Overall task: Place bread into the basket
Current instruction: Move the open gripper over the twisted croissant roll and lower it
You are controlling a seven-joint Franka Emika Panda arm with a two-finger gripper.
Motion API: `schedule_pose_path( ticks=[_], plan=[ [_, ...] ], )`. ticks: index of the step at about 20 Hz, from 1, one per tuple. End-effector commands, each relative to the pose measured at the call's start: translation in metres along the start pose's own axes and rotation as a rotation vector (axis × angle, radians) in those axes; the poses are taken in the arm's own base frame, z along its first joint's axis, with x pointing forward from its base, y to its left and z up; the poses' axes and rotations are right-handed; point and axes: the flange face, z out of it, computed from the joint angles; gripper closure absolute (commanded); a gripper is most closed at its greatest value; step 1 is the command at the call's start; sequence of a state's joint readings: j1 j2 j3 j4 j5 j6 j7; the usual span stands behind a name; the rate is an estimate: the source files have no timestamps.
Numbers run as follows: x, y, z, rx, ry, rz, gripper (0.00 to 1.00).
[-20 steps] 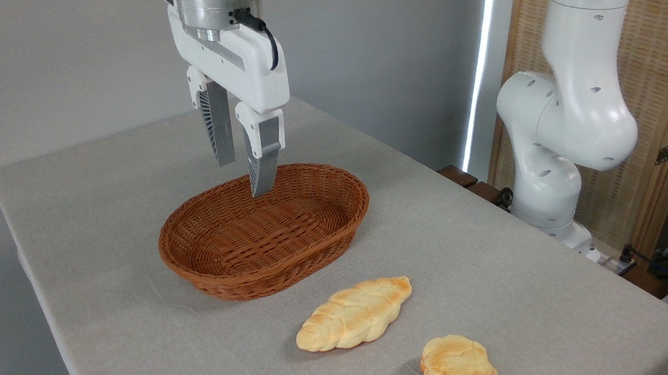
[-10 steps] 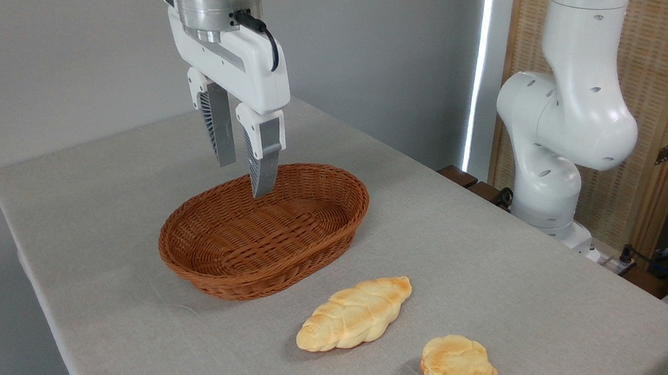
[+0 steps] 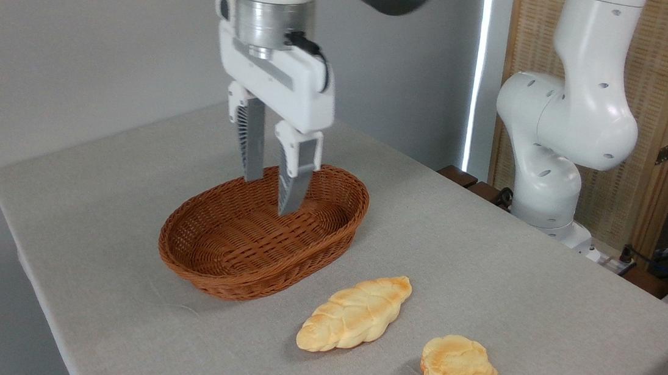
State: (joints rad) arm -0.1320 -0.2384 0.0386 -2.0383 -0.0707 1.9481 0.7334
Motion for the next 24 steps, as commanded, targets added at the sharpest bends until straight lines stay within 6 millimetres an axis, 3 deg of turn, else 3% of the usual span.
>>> schedule_pose_path(
  ticks=[1, 5, 9, 13, 19, 24],
  plan=[
    [-0.053, -0.014, -0.009, 0.055, 0.071, 0.014, 0.00],
    [-0.087, -0.041, 0.013, 0.076, 0.103, -0.056, 0.00],
    [-0.108, -0.053, 0.024, 0.094, 0.076, -0.048, 0.00],
    [-0.112, -0.052, 0.038, 0.104, 0.051, -0.036, 0.00],
    [-0.113, -0.053, 0.075, 0.121, 0.020, -0.018, 0.00],
    [-0.113, -0.053, 0.088, 0.110, -0.004, -0.011, 0.00]
  ],
)
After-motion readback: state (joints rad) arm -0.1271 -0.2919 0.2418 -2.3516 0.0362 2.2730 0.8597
